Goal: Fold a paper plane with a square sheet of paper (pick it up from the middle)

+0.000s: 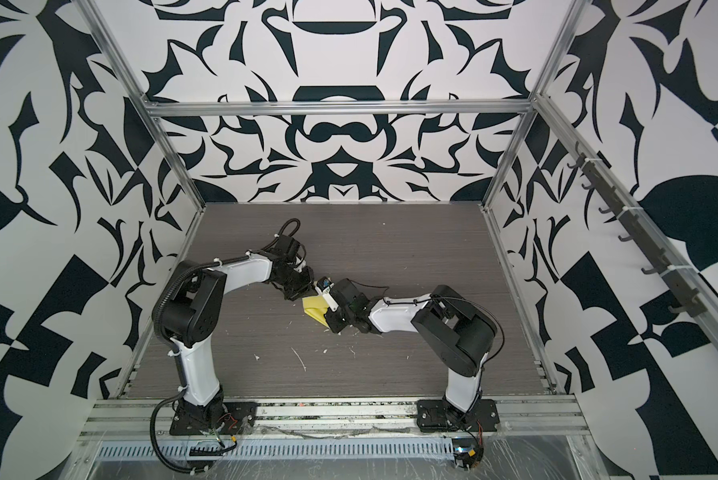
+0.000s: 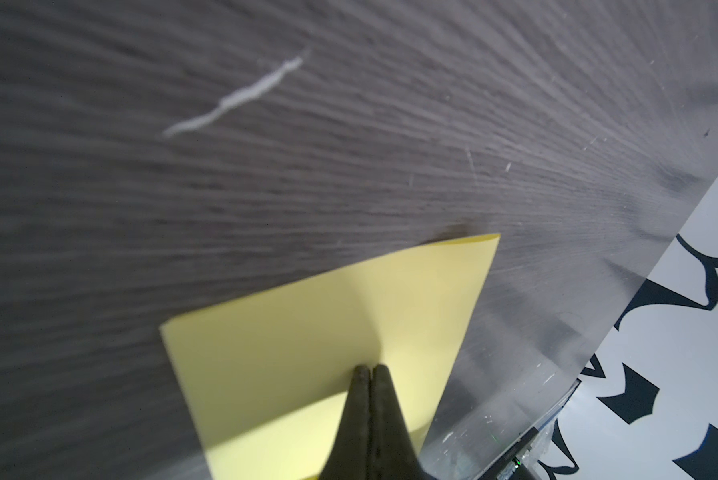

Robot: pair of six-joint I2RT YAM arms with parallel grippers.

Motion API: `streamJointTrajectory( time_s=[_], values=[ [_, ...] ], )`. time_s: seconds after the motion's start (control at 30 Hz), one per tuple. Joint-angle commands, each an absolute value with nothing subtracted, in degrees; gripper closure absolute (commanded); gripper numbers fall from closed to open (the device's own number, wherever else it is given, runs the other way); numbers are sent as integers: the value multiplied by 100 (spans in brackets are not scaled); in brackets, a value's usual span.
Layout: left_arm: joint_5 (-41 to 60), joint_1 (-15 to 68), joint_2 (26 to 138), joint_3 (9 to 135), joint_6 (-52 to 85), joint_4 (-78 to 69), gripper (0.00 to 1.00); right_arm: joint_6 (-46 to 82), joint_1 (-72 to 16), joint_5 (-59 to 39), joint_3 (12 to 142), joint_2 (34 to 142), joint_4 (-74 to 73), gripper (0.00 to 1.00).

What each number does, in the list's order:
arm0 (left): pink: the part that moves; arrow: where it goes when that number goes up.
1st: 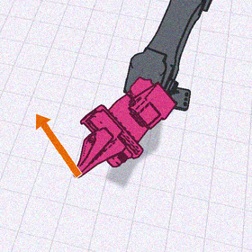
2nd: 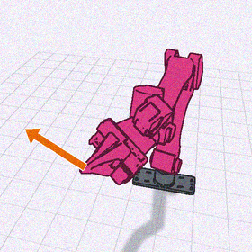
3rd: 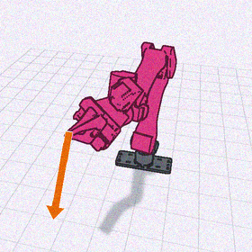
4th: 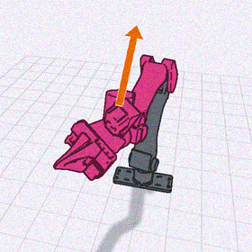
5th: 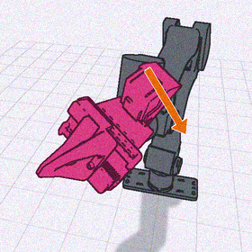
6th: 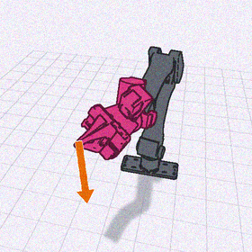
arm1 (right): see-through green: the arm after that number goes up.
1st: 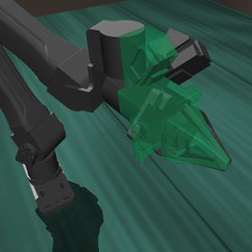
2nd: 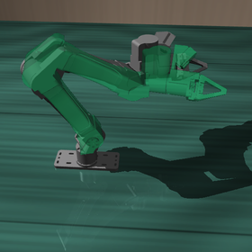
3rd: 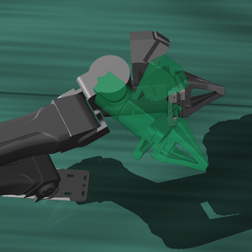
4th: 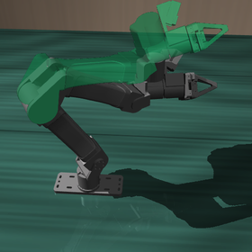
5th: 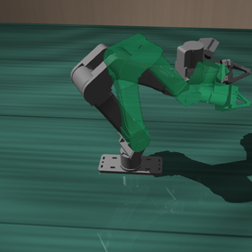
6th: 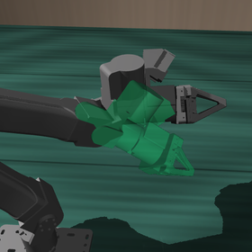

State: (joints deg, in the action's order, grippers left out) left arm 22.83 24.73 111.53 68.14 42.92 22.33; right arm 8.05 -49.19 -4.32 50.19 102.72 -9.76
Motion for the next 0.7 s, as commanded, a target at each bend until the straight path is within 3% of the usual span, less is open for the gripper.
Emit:
streamJointTrajectory(
  time_s=[0.0, 0.67],
  values=[
    [2036, 2494, 11467, 6774, 4177, 2583, 100, 847, -4900, -312, 5237, 10319, -860, 100],
    [2065, 2502, 11503, 6776, 4175, 2565, 100, 885, -4887, -123, 5298, 10324, -729, 100]
  ],
)
